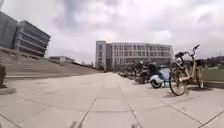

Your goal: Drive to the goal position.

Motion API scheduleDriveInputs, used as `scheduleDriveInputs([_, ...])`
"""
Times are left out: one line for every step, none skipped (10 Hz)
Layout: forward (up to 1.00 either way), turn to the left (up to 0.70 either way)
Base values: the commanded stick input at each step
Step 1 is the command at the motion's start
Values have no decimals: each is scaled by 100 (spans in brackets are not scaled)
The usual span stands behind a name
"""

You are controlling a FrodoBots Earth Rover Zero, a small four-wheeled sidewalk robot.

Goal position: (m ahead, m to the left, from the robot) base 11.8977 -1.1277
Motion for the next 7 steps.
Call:
scheduleDriveInputs([70,0])
scheduleDriveInputs([70,0])
scheduleDriveInputs([70,0])
scheduleDriveInputs([70,2])
scheduleDriveInputs([70,3])
scheduleDriveInputs([70,4])
scheduleDriveInputs([70,4])
